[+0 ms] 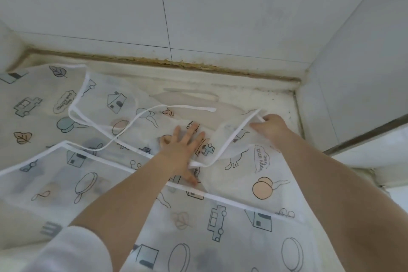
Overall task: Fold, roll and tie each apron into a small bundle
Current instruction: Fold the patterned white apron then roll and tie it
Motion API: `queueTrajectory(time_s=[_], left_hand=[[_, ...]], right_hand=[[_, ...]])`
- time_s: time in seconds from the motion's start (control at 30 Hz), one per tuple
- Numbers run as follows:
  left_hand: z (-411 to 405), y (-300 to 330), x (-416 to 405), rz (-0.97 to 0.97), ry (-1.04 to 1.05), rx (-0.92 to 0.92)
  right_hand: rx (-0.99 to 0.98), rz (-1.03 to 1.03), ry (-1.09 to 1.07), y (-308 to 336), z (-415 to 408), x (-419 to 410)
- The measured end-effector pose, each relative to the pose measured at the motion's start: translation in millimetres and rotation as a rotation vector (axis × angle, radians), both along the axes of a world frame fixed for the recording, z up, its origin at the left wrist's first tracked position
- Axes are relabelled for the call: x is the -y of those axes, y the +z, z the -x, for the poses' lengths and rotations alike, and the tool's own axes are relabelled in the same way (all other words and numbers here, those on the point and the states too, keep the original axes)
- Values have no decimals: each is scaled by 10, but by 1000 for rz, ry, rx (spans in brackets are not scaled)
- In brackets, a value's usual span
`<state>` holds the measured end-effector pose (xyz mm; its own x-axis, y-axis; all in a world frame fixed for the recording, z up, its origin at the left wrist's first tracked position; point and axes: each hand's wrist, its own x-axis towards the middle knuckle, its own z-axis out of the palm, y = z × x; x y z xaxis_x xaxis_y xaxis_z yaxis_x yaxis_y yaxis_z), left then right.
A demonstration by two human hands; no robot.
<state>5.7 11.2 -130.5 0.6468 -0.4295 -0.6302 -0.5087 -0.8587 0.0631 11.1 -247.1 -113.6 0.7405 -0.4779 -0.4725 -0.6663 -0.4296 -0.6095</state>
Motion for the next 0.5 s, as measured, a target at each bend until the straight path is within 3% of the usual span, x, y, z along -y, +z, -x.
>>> queueTrajectory(time_s=[0.23, 0.33, 0.5], left_hand=[[12, -16, -226, 40, 305, -58], [1, 25, -365, 49, 487, -38], [86, 16, -366, 123, 487, 13]], right_hand=[[436, -315, -184, 308, -34, 51], [533, -391, -117, 607, 111, 114], [381, -326, -67, 649, 454, 148]])
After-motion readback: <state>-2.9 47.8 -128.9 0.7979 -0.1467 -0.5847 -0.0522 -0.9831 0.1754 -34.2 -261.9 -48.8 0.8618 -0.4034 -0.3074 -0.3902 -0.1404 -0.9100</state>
